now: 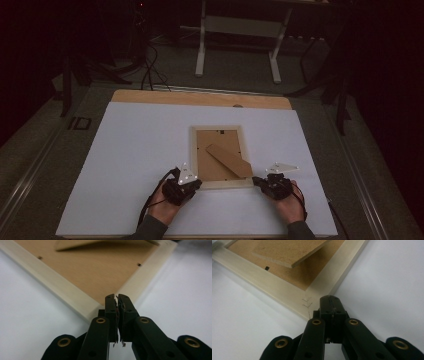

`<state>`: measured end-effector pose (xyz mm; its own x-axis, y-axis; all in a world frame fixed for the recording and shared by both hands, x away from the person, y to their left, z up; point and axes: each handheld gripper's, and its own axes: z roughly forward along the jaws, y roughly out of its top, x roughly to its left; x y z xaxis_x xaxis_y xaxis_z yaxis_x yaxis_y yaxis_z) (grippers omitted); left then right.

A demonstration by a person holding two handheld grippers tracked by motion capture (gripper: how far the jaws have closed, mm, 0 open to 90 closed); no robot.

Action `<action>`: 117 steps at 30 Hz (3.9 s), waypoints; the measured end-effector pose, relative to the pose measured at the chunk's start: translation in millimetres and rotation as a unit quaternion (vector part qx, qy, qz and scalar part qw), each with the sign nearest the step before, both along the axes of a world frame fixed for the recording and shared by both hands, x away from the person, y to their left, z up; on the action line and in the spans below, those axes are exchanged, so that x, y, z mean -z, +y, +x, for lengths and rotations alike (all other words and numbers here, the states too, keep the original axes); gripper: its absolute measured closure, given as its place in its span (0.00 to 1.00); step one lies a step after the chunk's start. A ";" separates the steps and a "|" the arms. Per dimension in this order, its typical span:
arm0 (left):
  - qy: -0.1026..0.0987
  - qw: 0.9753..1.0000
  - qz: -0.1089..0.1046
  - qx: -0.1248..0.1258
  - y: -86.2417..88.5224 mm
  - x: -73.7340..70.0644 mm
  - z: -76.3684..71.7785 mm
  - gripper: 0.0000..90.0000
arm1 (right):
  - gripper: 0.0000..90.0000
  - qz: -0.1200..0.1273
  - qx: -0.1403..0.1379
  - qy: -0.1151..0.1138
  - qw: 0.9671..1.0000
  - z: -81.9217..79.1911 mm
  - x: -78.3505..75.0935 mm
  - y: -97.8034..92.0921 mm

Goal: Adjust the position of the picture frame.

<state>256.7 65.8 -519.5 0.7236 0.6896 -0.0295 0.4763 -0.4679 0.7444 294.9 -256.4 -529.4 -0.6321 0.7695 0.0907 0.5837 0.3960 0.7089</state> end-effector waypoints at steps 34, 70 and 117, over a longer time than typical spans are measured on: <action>0.037 0.999 0.001 -0.020 17.3 6.5 8.1 0.97 | 1.00 -0.005 -0.043 -0.011 0.999 -5.7 -2.8 18.4; 0.027 0.998 0.023 -0.053 24.5 10.0 16.9 0.97 | 1.00 0.011 -0.114 -0.012 0.993 -14.3 0.7 77.4; 0.009 1.000 0.013 0.020 -7.2 9.8 3.6 0.97 | 1.00 -0.010 0.002 -0.030 1.000 103.2 -18.8 86.1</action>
<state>260.3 58.6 -529.3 0.7498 0.6612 -0.0251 0.4703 -0.5060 0.7230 398.1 -170.3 -510.6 -0.6331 0.7732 0.0383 0.5422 0.4076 0.7348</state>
